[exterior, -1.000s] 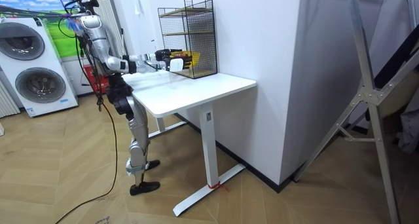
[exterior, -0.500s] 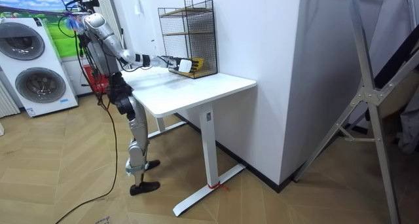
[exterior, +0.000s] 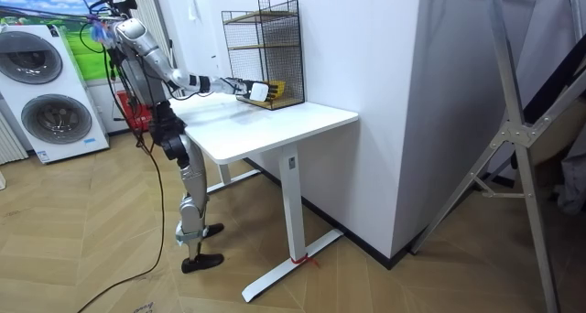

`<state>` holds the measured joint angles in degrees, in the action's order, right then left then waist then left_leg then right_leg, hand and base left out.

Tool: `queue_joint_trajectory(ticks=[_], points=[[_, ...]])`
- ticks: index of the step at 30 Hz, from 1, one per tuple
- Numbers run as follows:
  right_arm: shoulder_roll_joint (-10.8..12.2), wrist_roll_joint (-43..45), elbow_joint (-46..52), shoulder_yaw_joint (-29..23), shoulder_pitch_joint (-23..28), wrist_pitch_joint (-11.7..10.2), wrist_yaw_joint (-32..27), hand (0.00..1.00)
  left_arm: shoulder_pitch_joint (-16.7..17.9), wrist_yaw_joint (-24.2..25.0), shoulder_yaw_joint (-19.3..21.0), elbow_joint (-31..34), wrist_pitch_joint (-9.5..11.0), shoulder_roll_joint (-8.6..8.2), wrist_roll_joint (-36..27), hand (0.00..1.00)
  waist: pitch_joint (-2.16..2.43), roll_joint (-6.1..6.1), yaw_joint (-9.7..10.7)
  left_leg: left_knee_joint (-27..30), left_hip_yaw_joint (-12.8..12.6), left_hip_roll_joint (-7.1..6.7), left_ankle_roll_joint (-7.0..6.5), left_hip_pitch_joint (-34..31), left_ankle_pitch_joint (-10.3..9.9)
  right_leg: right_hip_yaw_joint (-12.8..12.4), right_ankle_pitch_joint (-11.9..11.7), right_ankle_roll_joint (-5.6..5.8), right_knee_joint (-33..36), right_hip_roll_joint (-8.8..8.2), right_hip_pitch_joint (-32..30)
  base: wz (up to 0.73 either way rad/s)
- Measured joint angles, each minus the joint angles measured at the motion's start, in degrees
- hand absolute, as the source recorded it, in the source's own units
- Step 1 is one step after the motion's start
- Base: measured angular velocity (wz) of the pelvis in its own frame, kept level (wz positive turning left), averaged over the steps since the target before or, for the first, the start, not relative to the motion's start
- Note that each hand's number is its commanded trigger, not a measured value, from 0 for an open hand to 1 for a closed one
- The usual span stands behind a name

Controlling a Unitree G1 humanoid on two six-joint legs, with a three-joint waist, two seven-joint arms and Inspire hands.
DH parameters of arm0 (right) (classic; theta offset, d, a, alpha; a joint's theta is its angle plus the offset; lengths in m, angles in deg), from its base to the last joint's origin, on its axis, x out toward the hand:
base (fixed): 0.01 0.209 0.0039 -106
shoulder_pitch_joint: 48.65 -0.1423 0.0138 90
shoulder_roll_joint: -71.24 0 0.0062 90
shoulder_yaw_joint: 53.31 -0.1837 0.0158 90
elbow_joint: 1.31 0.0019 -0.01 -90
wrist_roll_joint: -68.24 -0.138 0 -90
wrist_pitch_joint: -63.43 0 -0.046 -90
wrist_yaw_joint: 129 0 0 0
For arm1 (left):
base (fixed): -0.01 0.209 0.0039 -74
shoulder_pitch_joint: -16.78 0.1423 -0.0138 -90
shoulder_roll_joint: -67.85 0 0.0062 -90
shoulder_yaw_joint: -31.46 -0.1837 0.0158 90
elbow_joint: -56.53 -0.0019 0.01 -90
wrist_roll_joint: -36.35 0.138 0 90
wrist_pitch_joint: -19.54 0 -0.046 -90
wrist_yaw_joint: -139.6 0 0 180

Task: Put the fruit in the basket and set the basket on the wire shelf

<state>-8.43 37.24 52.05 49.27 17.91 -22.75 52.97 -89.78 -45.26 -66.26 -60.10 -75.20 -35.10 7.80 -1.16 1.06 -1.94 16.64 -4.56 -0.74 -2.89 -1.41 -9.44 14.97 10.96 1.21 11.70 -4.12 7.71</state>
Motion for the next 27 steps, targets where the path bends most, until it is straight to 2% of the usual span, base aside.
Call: queue_joint_trajectory(ticks=[8,16,21,27], points=[[-0.02,0.03,-2.18,-0.07,-0.02,0.04,0.11,0.00,-0.11,0.00,0.89,-3.33,0.06,0.04,-0.12,0.00,0.61,-1.01,0.11,-0.14,-0.03,0.01,0.03,1.22,0.02,-0.01,0.00,0.00,0.01,0.00,0.77,0.00],[-0.33,-0.11,-1.86,-1.42,0.00,0.04,0.15,0.00,-0.12,0.00,3.21,-3.37,-0.03,0.93,-0.72,0.00,0.69,-1.05,0.32,-0.07,-0.04,-0.06,0.02,0.61,0.02,-0.48,0.07,0.05,-0.02,0.03,0.20,0.00],[-0.71,-0.09,-1.80,-2.80,0.00,0.00,0.09,0.00,-0.12,0.00,3.28,-2.96,-0.03,1.01,-0.50,0.00,0.77,-0.92,0.25,-0.08,-0.05,-0.06,0.01,0.56,0.04,-0.50,0.08,0.05,-0.01,0.03,0.09,0.00],[-1.18,0.30,-1.79,-3.43,0.10,-0.04,0.78,0.00,-0.10,0.01,4.64,-1.64,-0.01,1.16,1.88,0.00,0.77,-0.84,0.30,-0.16,-0.04,-0.06,0.03,0.92,0.06,-0.50,0.07,0.05,-0.06,0.04,0.42,0.00]])
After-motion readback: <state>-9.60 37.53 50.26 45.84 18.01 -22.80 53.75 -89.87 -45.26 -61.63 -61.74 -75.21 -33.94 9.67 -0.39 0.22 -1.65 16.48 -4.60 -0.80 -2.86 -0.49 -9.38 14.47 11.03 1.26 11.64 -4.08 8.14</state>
